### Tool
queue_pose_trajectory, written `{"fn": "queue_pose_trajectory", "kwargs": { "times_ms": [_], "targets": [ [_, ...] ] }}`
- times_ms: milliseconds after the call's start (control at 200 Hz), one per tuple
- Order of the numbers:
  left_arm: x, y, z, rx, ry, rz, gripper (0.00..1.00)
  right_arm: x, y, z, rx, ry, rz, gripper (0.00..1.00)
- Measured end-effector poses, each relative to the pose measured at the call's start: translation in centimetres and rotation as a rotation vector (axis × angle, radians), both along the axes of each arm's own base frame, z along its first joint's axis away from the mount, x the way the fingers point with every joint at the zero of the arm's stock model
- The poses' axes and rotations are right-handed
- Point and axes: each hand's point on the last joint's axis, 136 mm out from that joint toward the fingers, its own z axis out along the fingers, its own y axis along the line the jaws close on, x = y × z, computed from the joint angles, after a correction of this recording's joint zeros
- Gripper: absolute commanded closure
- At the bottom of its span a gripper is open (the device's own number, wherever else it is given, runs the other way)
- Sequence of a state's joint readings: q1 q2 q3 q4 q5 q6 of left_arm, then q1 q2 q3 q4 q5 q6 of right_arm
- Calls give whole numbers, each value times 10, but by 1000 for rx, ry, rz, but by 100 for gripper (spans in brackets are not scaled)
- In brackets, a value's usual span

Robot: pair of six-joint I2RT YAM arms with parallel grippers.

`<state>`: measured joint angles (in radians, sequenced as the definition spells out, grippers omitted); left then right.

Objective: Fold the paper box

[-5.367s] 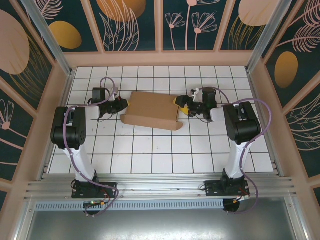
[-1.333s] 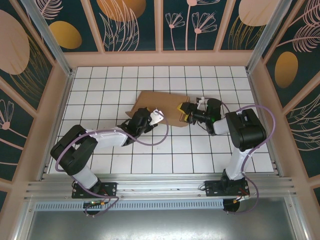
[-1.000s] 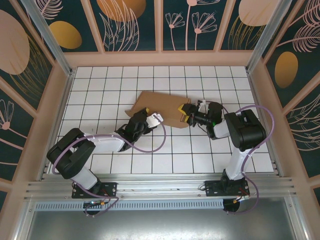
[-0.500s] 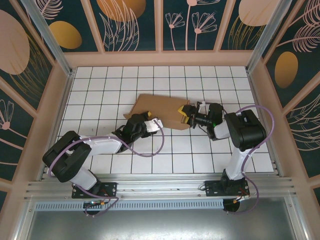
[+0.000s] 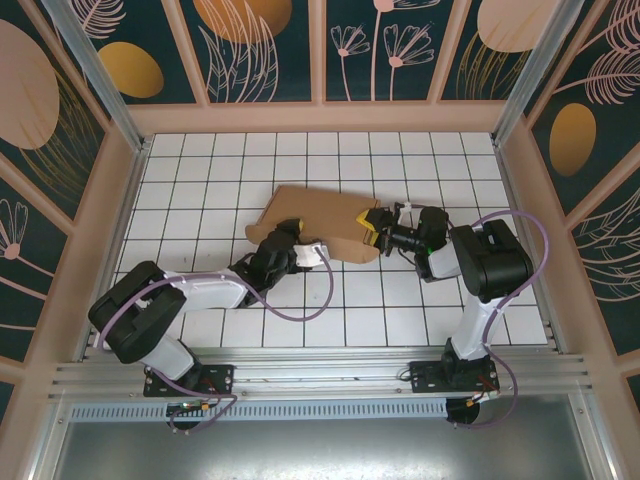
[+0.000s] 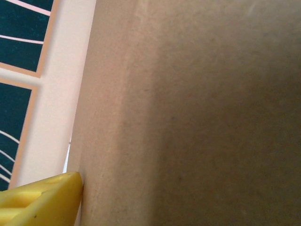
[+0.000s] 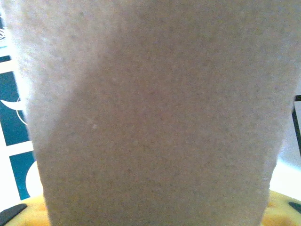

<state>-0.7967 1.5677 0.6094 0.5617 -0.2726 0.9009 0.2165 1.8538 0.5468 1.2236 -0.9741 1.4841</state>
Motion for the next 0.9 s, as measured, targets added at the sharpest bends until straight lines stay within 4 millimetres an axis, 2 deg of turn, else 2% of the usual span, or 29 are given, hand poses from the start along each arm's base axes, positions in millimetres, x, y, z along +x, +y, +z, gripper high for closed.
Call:
{"fn": "queue_pose_trajectory", "kwargs": {
  "times_ms": [295, 485, 580, 801, 896],
  "targets": [
    [28, 1, 17, 105, -287, 137, 30, -4, -1, 16, 54, -2, -12, 64],
    [36, 1, 44, 107, -471, 198, 35, 0, -5, 27, 118, -4, -50, 64],
    [37, 0, 52, 110, -516, 207, 41, 1, -7, 32, 132, -18, -60, 62],
    [35, 0, 54, 135, -521, 201, 51, 0, -8, 35, 139, -37, -60, 47],
    [33, 1, 56, 144, -496, 198, 51, -3, -7, 36, 137, -32, -47, 31]
  ]
}}
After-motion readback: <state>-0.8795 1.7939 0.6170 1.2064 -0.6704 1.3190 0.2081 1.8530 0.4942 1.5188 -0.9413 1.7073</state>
